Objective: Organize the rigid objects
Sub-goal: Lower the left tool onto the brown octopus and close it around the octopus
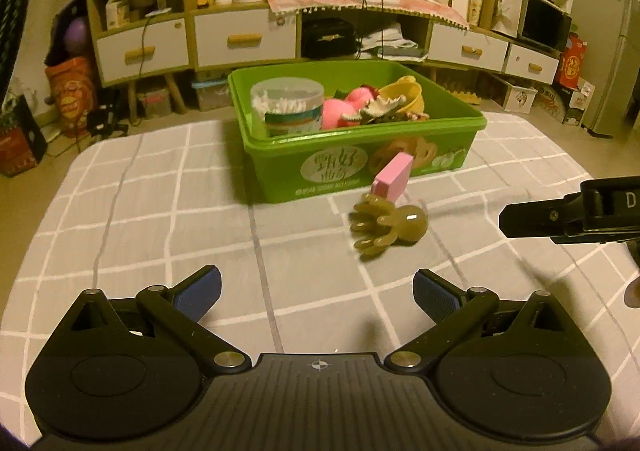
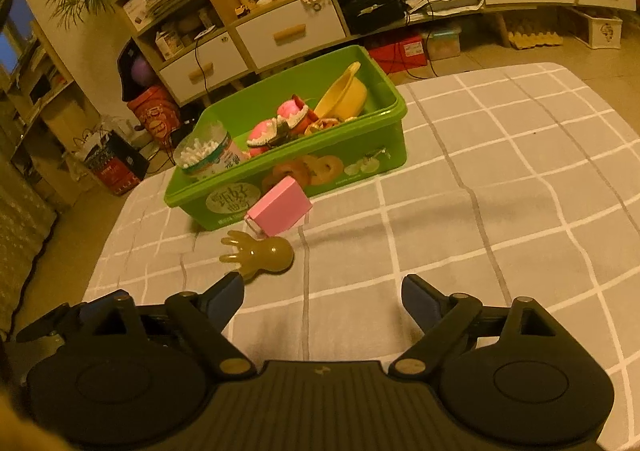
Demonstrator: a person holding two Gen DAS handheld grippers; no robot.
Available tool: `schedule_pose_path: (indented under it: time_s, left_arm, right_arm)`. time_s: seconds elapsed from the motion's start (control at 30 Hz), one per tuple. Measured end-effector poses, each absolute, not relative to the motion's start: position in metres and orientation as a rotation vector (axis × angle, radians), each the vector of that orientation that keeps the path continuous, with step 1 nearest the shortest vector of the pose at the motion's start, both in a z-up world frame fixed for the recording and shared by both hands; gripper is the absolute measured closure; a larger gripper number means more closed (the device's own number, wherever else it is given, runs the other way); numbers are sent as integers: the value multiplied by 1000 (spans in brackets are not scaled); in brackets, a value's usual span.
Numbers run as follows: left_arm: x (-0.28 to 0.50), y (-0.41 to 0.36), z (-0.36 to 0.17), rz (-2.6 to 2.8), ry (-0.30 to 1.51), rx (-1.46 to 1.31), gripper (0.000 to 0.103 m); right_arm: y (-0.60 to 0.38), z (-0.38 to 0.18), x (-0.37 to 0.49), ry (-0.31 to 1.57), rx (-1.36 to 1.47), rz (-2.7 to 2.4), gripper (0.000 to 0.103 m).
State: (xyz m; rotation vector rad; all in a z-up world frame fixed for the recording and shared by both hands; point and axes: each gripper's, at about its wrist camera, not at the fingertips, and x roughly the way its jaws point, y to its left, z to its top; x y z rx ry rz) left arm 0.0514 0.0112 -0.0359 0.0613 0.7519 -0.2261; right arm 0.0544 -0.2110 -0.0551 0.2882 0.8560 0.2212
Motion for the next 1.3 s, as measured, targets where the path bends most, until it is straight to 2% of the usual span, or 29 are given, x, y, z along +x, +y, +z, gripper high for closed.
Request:
schedule_pose_path:
  time_s: [0.5, 0.83, 1.3]
  left_arm:
    - [61, 23, -52, -196, 805, 34, 2]
    - [68, 11, -55, -225, 780, 19, 3]
    - [88, -27, -64, -237, 781, 21, 16]
  right_arm:
    - [-191, -74, 50, 807, 102, 225, 29]
    - [-193, -71, 63, 826, 112, 201, 29]
    - [-221, -70, 76, 850, 175, 122, 28]
